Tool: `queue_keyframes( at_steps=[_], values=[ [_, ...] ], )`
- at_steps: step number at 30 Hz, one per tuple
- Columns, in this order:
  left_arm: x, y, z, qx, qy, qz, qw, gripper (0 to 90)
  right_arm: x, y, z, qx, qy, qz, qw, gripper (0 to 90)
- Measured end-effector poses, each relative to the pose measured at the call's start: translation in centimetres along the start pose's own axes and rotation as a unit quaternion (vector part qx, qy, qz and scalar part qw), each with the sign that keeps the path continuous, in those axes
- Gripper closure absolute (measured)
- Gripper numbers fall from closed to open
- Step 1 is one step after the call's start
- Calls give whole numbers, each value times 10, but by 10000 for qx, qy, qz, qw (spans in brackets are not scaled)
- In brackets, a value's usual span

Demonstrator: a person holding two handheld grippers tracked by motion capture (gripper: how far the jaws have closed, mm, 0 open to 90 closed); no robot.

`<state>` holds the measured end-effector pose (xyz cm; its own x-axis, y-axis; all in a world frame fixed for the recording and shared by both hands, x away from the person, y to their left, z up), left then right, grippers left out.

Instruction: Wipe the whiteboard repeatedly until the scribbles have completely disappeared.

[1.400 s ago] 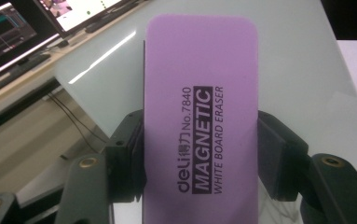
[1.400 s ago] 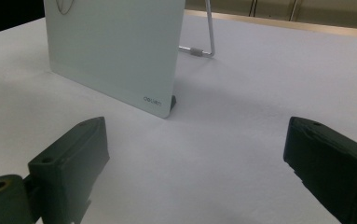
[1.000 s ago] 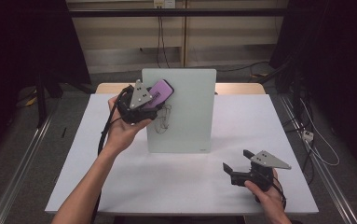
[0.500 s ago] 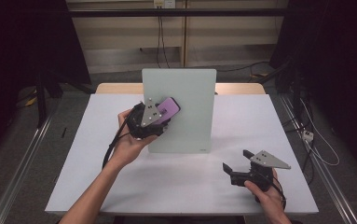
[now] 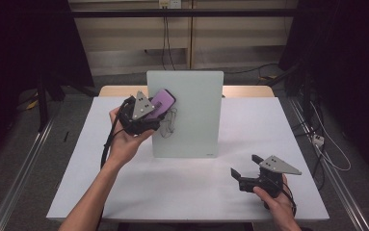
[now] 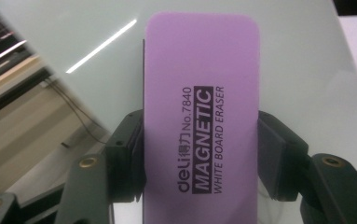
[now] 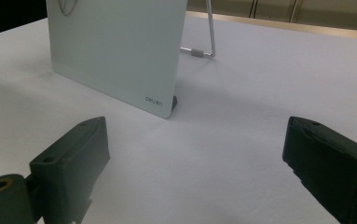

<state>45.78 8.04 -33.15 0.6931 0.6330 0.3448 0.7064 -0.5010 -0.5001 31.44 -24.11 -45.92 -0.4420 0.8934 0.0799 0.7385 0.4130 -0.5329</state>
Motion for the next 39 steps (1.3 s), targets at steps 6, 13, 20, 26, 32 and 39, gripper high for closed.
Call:
queue_keyframes(
  at_steps=[6,13,20,26,32,39],
  values=[
    [9,-2,-6,-53,-155,-95,9998,413,0,0,0,7,-17,5,10000,68],
    [-14,7,5,365,393,-106,9985,413,0,0,0,4,-7,12,10000,68],
    [-45,18,30,763,769,131,9940,413,1,1,0,27,-12,1,10000,68],
    [-47,20,31,790,705,334,9938,413,0,1,0,33,-4,14,10000,68],
    [-37,16,21,659,588,238,9958,413,0,1,0,33,-18,16,10000,68],
    [-13,7,2,459,331,141,9983,413,0,0,0,24,-31,10,10000,69]
  ],
)
Point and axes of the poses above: each handheld gripper's, and its own axes: y roughly forward along the jaws, z roughly out of its underside, x roughly to its left, the point moved 5 cm from there along y, roughly forward along the jaws, and after that the axes turned 8 degrees about x, right-handed, at the moved point
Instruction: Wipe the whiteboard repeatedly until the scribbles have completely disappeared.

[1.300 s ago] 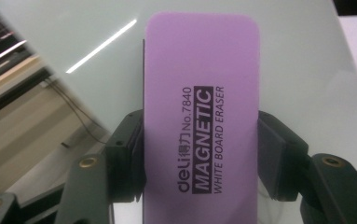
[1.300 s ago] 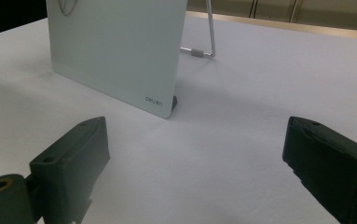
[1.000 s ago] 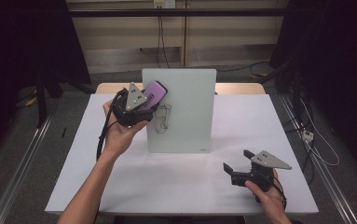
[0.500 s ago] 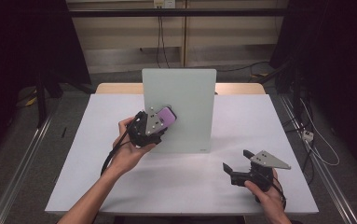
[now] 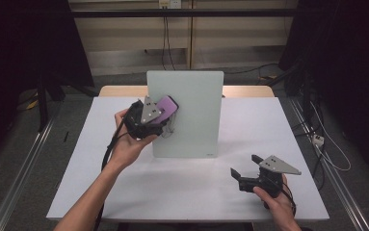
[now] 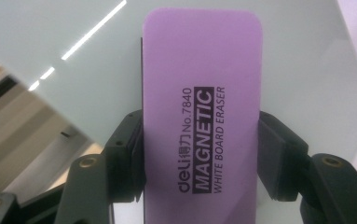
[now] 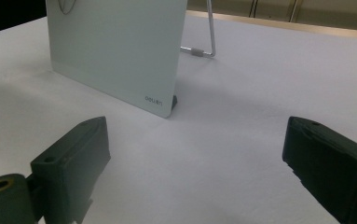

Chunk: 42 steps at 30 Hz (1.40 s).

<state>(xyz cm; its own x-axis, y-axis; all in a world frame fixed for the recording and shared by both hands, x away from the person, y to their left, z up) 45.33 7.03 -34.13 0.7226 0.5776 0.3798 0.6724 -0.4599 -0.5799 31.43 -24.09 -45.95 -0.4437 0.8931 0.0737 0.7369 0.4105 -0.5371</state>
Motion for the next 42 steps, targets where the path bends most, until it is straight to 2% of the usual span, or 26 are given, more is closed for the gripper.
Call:
queue_keyframes(
  at_steps=[2,4,7,11,15,19,21,26,27,29,31,33,37,40,42],
  values=[
    [8,-3,-6,-64,-72,42,9999,413,0,0,0,2,-2,-5,10000,69],
    [13,-5,-11,-92,-55,-39,9999,413,0,0,0,2,-5,-3,10000,69],
    [14,-5,-16,-100,-72,-37,9999,413,0,0,0,6,-6,-3,10000,69],
    [-2,3,-11,18,214,10,9998,413,1,0,0,12,-7,-11,10000,69],
    [-24,14,0,196,388,99,9990,412,1,0,0,8,-6,-16,10000,69],
    [-44,23,13,439,678,184,9966,412,1,0,0,8,-3,-18,10000,69],
    [-50,26,18,535,748,240,9955,412,1,0,0,10,-5,-19,10000,69],
    [-56,28,26,532,659,370,9957,412,1,0,0,1,-11,-19,10000,69],
    [-54,28,25,572,665,401,9953,412,1,0,0,2,-8,-11,10000,69],
    [-52,27,23,571,481,512,9959,412,0,0,0,2,-6,-11,10000,69],
    [-48,24,20,551,415,425,9967,412,1,0,0,-6,-26,-19,10000,69],
    [-41,20,16,531,440,231,9973,413,1,0,0,-3,-26,-21,10000,69],
    [-23,11,9,378,170,107,9991,413,1,0,0,-6,-25,-24,10000,71],
    [-8,4,4,250,15,8,9997,413,1,0,0,-8,-20,-26,10000,71],
    [-2,1,0,226,-61,17,9997,413,1,0,0,-6,-40,-19,10000,71]
  ],
)
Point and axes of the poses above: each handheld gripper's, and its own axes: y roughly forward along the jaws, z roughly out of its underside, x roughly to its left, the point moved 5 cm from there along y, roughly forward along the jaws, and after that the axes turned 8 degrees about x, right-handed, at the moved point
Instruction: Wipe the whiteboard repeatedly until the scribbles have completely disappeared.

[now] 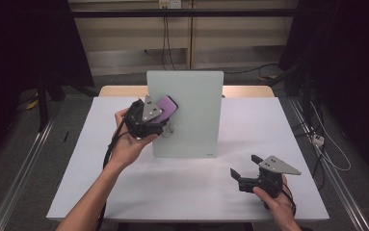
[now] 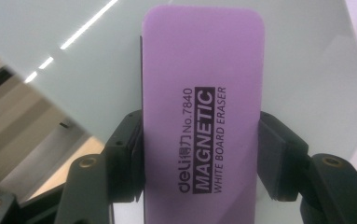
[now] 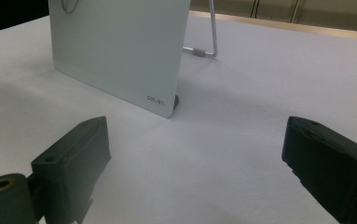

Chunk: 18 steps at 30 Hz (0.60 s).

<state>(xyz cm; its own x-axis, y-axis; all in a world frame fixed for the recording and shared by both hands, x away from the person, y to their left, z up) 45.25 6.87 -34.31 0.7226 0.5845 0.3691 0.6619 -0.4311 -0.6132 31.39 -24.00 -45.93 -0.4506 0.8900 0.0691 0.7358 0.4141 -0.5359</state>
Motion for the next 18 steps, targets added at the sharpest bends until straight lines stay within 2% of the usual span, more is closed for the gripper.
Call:
queue_keyframes(
  at_steps=[1,3,5,7,14,18],
  values=[
    [0,1,-2,8,-16,21,10000,413,0,0,0,3,-3,6,10000,71],
    [-2,2,-3,113,153,-87,9998,413,0,1,0,8,-4,8,10000,71],
    [-9,6,-2,99,215,-32,9997,413,1,1,-1,4,-6,1,10000,71],
    [-16,10,1,217,386,-32,9990,412,1,0,0,-2,-35,4,10000,71],
    [-47,25,18,457,703,221,9962,412,1,0,0,-2,-45,-1,10000,71],
    [-60,32,33,682,889,371,9930,412,0,0,0,5,-22,3,10000,71]
  ],
)
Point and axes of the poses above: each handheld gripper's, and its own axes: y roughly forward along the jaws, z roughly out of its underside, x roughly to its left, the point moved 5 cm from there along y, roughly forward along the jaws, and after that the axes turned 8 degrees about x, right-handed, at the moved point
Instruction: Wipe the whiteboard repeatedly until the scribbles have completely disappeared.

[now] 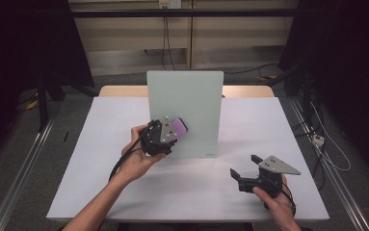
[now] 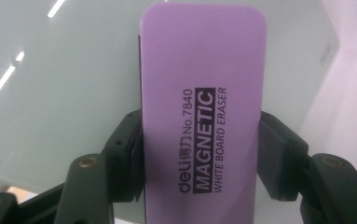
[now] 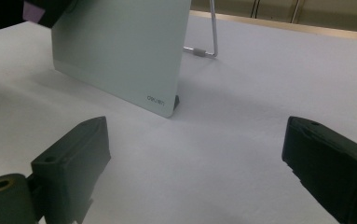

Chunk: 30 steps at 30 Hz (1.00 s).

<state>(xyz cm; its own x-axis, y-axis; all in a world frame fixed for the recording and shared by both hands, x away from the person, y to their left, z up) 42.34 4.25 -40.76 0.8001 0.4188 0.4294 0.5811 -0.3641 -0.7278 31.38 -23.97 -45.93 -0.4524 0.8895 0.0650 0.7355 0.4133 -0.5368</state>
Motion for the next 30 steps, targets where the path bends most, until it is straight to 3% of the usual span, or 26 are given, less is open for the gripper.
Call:
queue_keyframes(
  at_steps=[4,7,10,14,21,24,30],
  values=[
    [-8,6,10,103,51,197,9997,412,1,-1,0,-19,11,-4,10000,71],
    [-6,5,13,93,-45,289,9995,412,0,0,0,5,11,-2,10000,71],
    [2,-1,13,22,-204,173,9996,412,1,-1,0,-16,8,-6,10000,71],
    [22,-14,12,-120,-463,-4,9989,412,0,-1,0,-13,30,0,10000,71],
    [63,-41,2,-512,-921,-329,9939,412,0,0,0,0,17,8,10000,71],
    [68,-42,-3,-521,-901,-357,9939,412,1,1,0,4,-7,0,10000,71],
    [50,-31,-3,-345,-584,-365,9970,412,0,1,0,9,5,-1,10000,71]
  ],
)
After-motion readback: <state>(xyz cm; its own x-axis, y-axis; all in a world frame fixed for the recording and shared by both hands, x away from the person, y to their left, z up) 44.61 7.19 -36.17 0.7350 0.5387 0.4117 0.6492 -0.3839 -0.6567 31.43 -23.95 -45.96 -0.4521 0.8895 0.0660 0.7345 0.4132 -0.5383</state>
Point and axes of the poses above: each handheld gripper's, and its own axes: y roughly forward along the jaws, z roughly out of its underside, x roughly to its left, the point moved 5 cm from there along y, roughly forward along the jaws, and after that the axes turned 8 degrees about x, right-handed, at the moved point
